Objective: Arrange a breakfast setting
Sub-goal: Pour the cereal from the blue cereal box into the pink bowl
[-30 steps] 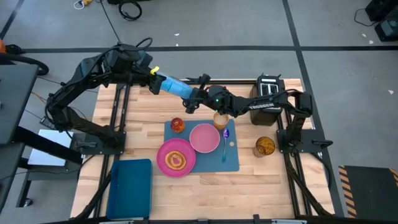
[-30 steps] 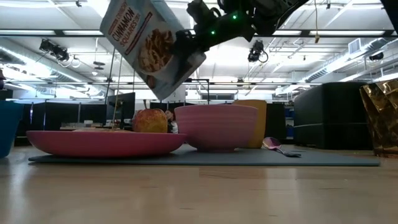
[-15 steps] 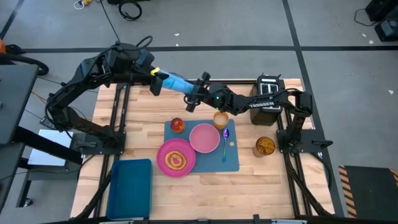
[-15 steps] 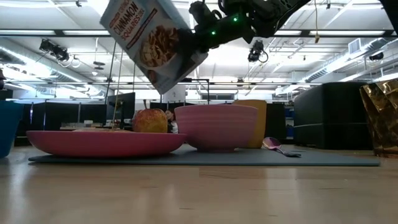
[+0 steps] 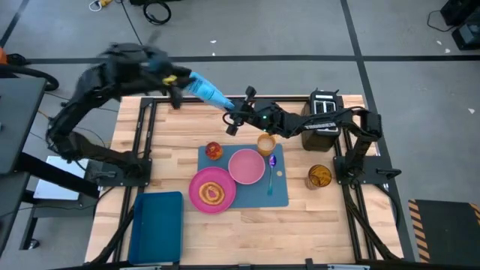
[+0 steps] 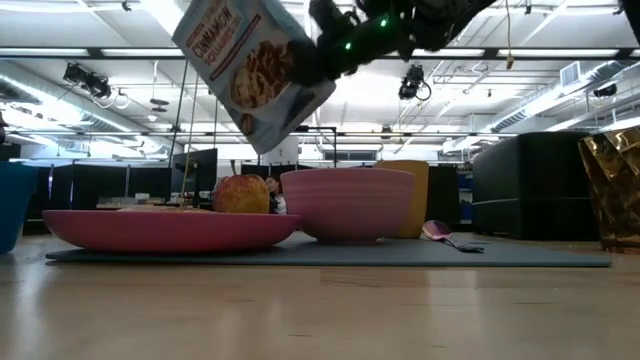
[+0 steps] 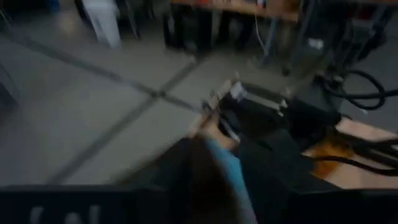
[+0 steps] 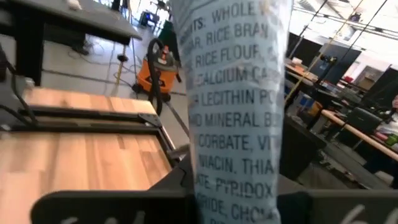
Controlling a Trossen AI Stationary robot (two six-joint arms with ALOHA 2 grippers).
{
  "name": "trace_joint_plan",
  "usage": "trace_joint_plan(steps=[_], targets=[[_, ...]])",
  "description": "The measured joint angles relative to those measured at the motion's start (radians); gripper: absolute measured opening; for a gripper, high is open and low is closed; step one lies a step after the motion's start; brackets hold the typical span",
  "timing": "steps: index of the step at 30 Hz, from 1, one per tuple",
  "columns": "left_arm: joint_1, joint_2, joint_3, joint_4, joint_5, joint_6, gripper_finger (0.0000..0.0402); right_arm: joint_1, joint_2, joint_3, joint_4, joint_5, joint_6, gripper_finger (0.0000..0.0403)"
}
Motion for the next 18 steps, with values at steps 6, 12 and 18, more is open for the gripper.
trace_joint_plan(steps=[6,12,18], targets=[[0.057,-0.132,0.000,0.037,-0.004,0.149,0.0211,0.042,-0.212,0.000,-0.280,-0.044,0.056,0.0044],[0.053,-0.231,0.002,0.037,0.009,0.176,0.0222,0.106,-0.483,0.000,-0.555,-0.078,0.091,0.0044],[0.004,-0.247,-0.130,0.109,0.088,0.203,0.0216,0.203,-0.711,-0.029,-0.650,-0.107,0.108,0.0044]])
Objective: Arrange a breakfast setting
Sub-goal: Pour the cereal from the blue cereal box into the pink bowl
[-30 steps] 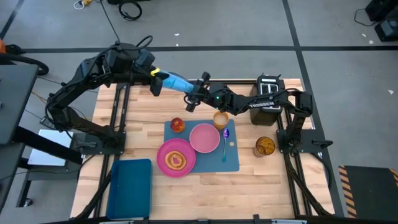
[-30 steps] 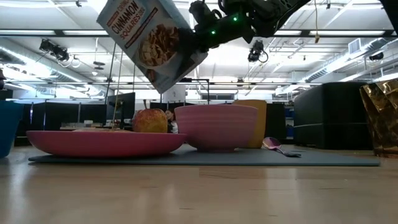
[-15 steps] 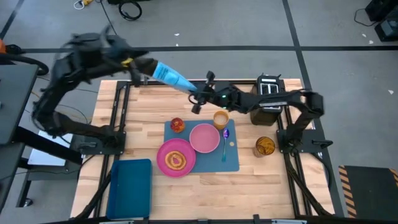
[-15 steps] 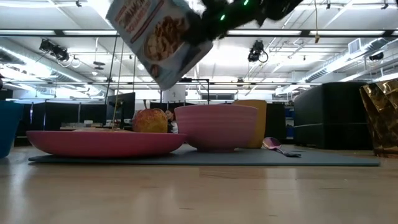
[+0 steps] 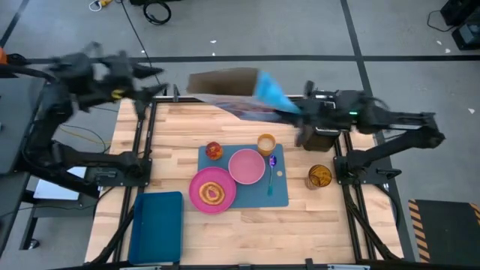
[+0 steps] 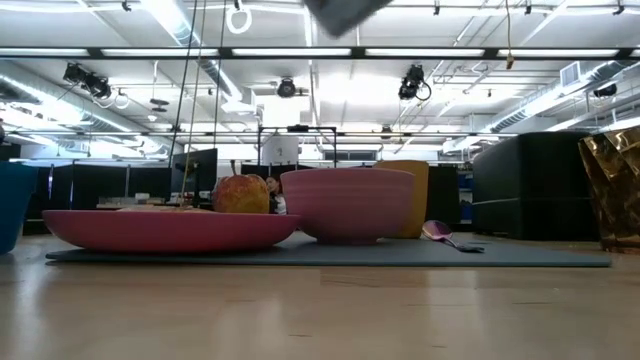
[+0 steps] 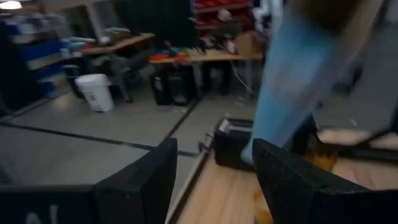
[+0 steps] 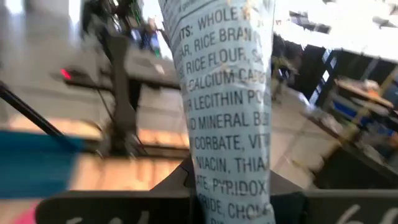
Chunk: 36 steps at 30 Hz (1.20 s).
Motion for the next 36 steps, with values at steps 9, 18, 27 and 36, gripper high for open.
trace_joint_plan(steps=[9,18,27,36], targets=[[-0.134,-0.005,-0.549,0.689,0.152,0.105,0.0216,0.080,-0.235,-0.170,0.099,-0.032,0.011,0.0044],[-0.156,0.156,-0.768,1.178,0.239,0.063,0.0286,0.079,-0.246,-0.289,0.202,-0.072,0.013,0.0044],[-0.176,0.297,-0.716,1.283,0.413,-0.019,0.0315,0.076,-0.202,-0.297,0.226,-0.099,0.005,0.0044],[-0.197,0.305,-0.708,1.349,0.415,-0.084,0.0262,0.076,-0.168,-0.297,0.236,-0.104,0.012,0.0044]])
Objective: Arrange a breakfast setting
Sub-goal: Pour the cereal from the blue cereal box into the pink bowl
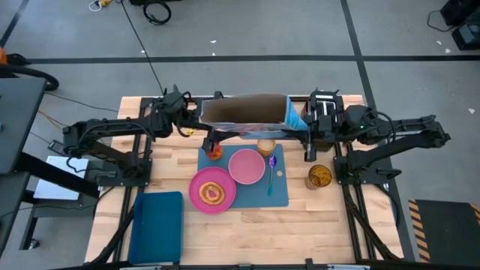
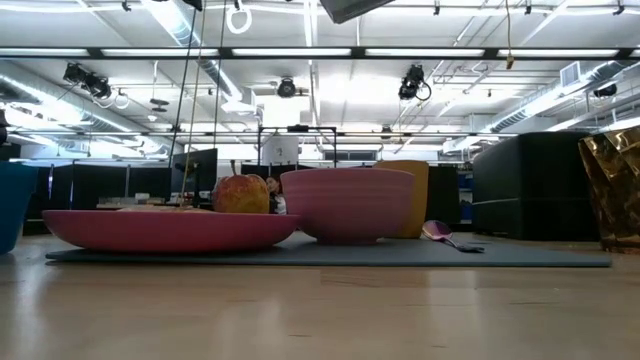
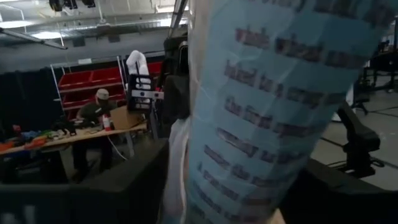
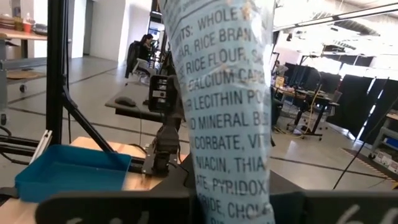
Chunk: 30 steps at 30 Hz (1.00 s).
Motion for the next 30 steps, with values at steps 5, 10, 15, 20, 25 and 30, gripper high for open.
trace_joint_plan(steps=[5,10,15,20,25,30], targets=[[0.000,0.000,0.000,-0.001,-0.001,-0.031,0.0170,-0.001,0.006,0.000,0.015,0.007,-0.006,0.0054],[0.001,0.000,-0.001,0.019,-0.008,-0.057,0.0076,0.000,0.006,0.000,0.030,0.028,0.001,0.0083],[0.001,0.000,-0.002,0.069,-0.010,-0.057,0.0011,0.000,-0.005,0.000,0.074,0.031,0.009,0.0143],[0.008,-0.022,-0.002,0.181,-0.036,-0.058,0.0014,0.006,-0.099,0.012,0.112,0.031,-0.059,0.0224],[0.017,-0.058,-0.002,0.265,-0.040,-0.061,0.0008,0.014,-0.209,-0.037,0.114,0.004,-0.117,0.0296],[0.008,-0.042,-0.001,0.399,-0.041,-0.075,0.0009,-0.015,-0.196,-0.227,0.423,0.004,-0.127,0.0324]])
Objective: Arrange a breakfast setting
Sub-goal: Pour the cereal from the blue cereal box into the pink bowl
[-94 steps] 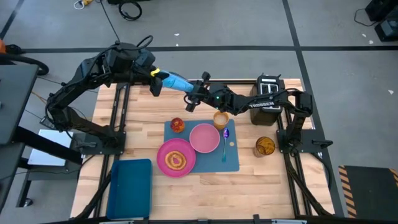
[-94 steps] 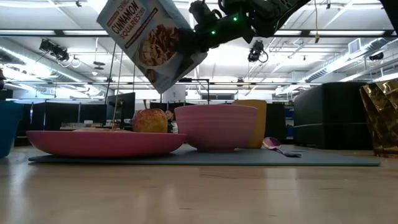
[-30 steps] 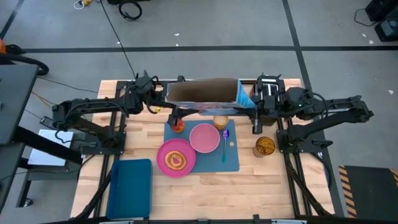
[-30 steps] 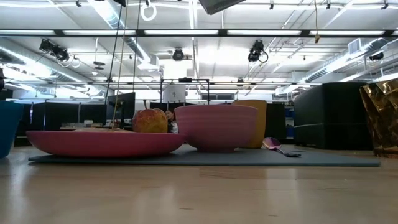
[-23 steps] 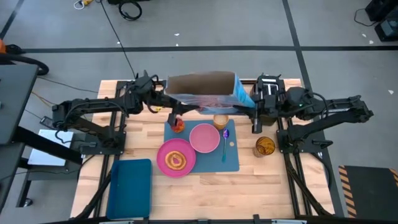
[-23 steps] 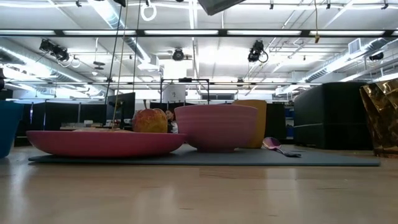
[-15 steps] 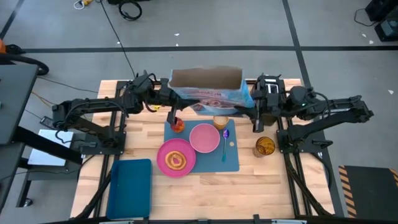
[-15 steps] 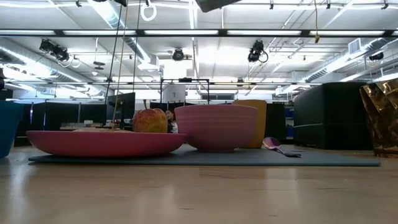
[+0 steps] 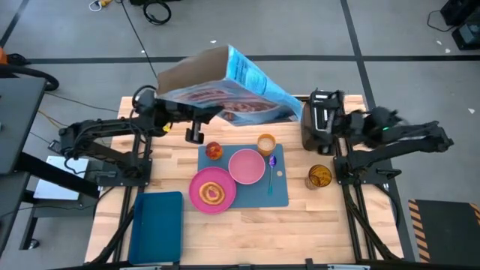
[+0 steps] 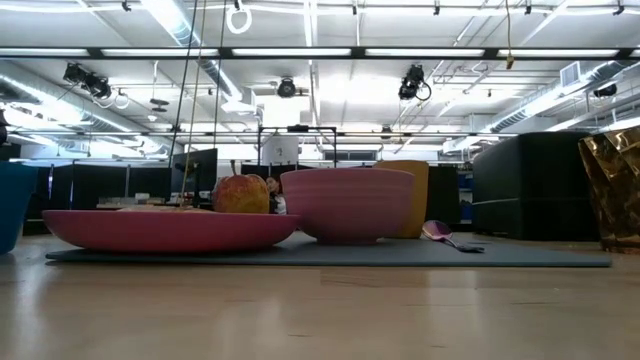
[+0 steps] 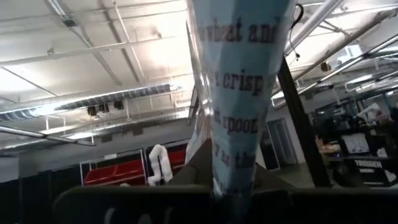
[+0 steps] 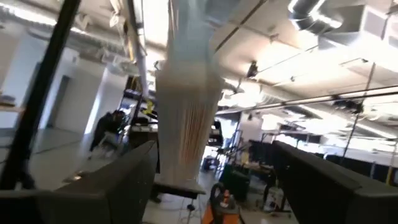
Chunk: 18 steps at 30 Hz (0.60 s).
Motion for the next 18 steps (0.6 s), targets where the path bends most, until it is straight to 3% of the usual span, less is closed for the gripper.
trace_joint_plan(steps=[4,8,18], targets=[[-0.014,0.039,0.000,0.042,0.000,-0.003,0.0009,-0.024,0.095,-0.122,0.285,-0.044,0.033,0.0333],[-0.021,0.083,0.000,0.089,-0.014,-0.004,0.0010,-0.031,0.227,-0.151,0.492,-0.088,0.098,0.0351],[-0.026,0.195,0.000,0.179,-0.007,-0.046,0.0010,-0.050,0.394,-0.038,0.593,-0.067,0.192,0.0383]])
